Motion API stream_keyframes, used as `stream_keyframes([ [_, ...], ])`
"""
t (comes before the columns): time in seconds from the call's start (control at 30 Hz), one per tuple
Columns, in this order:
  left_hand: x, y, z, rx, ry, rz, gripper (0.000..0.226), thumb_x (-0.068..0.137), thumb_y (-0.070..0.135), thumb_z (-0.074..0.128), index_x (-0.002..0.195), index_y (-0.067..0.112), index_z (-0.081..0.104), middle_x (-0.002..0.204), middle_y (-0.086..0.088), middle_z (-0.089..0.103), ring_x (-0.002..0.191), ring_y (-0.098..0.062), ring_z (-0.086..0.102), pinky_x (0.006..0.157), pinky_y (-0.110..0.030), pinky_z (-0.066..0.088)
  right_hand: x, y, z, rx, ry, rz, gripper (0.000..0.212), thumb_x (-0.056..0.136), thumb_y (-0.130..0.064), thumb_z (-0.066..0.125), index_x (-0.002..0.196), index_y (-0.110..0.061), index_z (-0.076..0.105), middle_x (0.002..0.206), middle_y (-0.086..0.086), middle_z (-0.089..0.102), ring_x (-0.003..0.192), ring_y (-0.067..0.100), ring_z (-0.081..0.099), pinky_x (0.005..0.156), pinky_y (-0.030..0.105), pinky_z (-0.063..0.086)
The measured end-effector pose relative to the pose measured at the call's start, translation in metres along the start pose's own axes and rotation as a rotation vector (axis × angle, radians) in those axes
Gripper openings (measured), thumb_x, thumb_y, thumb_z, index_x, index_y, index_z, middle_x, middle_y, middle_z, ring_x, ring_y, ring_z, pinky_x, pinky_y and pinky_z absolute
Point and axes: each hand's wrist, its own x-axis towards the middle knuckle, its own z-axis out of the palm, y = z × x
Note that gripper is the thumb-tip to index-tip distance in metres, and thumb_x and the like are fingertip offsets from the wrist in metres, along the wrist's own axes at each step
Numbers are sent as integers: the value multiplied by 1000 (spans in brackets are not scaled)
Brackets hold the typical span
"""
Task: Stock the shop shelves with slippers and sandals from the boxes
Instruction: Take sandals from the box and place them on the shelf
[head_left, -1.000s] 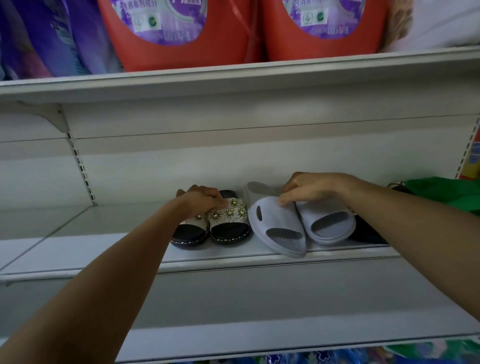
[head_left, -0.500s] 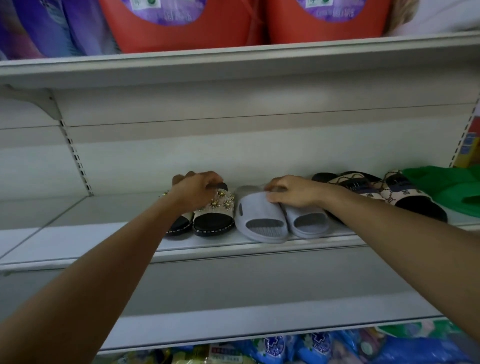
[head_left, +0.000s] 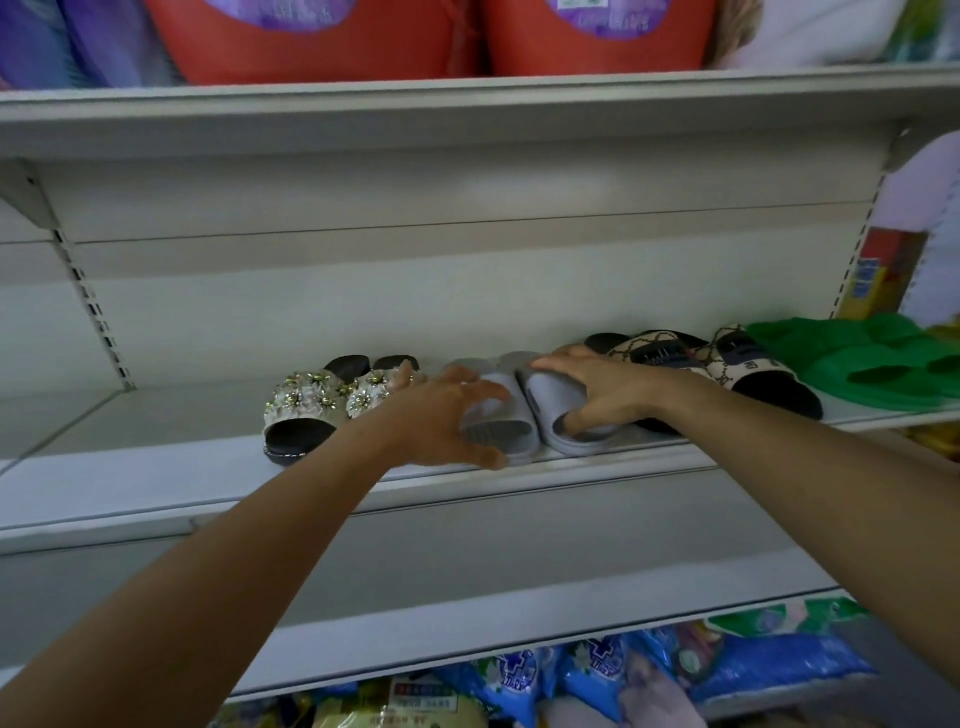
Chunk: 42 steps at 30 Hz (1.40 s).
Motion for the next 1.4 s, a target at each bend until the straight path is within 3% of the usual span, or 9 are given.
stream_keyframes([
  [0.17,14,4,3,-59,-19,-21,75,76,65,61,141,40,33,156,1,22,145,-20,19,113,-63,0,3,8,5,-51,96,29,84,81,-45,69,149,-34,21,149,2,24,133,28,37,110,39,35],
  [0.33,13,9,0,-48,-42,-75,79,75,72,56,142,37,32,154,3,24,138,-25,33,115,-55,10,-2,14,11,-15,185,34,79,81,-45,69,147,-29,28,146,2,25,131,25,38,106,38,38],
  [0.43,13,15,-1,-83,134,-101,77,75,71,57,140,33,40,145,3,41,125,-25,48,106,-46,34,-16,15,15,-108,295,0,65,85,-32,65,143,-26,37,138,1,36,125,23,42,94,34,43],
  [0.6,4,53,0,-92,492,-40,45,85,46,62,126,27,56,121,-1,60,103,-25,59,83,-39,50,-54,21,24,-122,503,-43,47,88,-26,57,134,-26,50,134,-1,48,119,20,50,77,25,39],
  [0.7,-1,85,5,-153,536,-55,38,87,47,59,121,30,57,112,6,63,95,-21,62,75,-37,54,-83,31,25,-164,601,-29,37,89,-33,56,126,-31,56,123,-6,56,105,17,57,68,24,32],
  [0.8,-2,122,16,-200,539,-54,35,87,47,59,120,34,57,105,12,67,92,-16,64,75,-32,53,-114,53,27,-169,618,-11,34,88,-34,55,122,-32,58,119,-7,59,95,18,61,64,27,38],
  [0.9,1,167,34,-233,512,-50,36,88,47,59,121,34,57,104,14,68,88,-13,65,73,-30,52,-151,84,32,-133,588,0,35,88,-33,56,123,-30,57,116,-5,60,91,19,61,71,33,48],
  [1.17,10,305,123,-393,229,-204,33,86,51,58,117,42,54,100,19,66,81,-10,65,83,-34,52,-254,201,69,-74,308,68,33,89,-34,53,122,-32,56,117,-3,58,100,21,60,82,36,49],
  [1.4,-9,410,238,-676,-96,-358,41,80,45,64,117,29,59,94,12,68,86,-17,66,81,-30,48,-327,289,162,106,-33,164,28,86,-30,58,115,-32,61,118,-4,61,103,19,59,85,31,46],
])
